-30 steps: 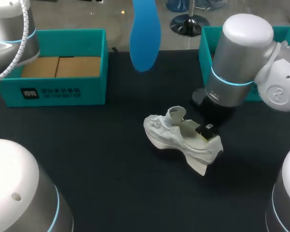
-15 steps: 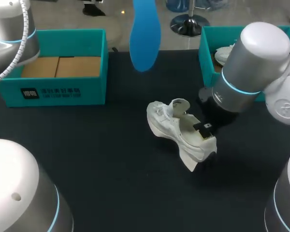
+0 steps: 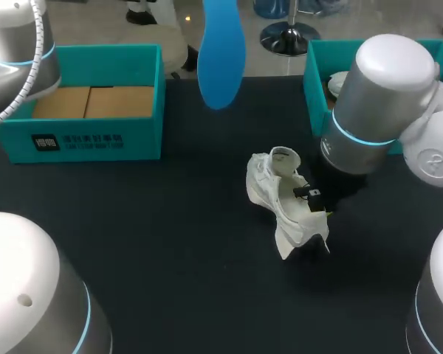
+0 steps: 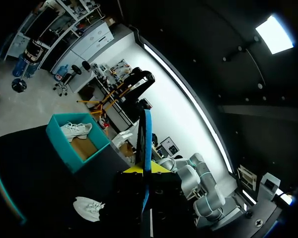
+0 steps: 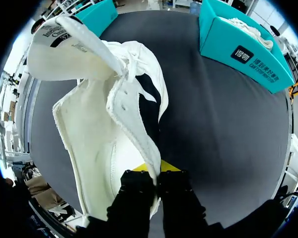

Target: Take the shoe out of the shoebox, open the shoe tongue, remove and reinsert the insole, then place the shoe into the shoebox

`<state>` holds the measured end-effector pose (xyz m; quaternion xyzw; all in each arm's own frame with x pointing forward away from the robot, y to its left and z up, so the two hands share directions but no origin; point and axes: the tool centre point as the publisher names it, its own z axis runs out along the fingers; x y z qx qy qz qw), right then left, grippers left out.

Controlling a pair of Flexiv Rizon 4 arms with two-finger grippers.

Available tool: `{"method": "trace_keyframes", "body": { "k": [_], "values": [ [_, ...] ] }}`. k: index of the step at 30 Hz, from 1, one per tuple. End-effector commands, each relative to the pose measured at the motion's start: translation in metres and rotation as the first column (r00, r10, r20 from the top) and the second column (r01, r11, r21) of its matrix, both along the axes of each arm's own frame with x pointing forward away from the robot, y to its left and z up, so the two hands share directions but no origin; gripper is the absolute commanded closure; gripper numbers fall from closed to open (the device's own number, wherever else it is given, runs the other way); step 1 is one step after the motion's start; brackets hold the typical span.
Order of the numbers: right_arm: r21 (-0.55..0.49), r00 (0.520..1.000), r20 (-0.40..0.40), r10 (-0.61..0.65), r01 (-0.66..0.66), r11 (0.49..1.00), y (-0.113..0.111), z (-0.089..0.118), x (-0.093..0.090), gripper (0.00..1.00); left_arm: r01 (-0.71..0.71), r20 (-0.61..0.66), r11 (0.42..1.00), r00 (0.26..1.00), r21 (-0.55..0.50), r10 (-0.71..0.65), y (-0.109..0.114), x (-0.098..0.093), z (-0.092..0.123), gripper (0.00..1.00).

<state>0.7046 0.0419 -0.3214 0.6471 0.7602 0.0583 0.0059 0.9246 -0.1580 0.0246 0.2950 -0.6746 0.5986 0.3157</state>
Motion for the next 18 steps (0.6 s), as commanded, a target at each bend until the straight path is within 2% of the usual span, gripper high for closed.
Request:
{"method": "trace_keyframes", "body": {
  "k": [1,7,18],
  "values": [
    [-0.069,0.994,0.037,-0.107,0.109,0.992,0.018,0.002,-0.001,1.0,0.003,0.0,1.0,1.0,0.001,-0.003,0.0,0.001,0.0,1.0],
    [-0.06,0.987,0.062,-0.148,0.152,0.987,0.03,0.0,-0.007,1.0,0.003,0.0,1.0,1.0,0.001,-0.003,0.0,0.001,0.0,1.0],
    [-0.023,0.985,0.091,-0.15,0.153,0.988,0.044,-0.004,-0.015,1.0,0.003,0.0,1.0,1.0,0.001,-0.003,0.0,0.001,0.0,1.0]
  ]
}}
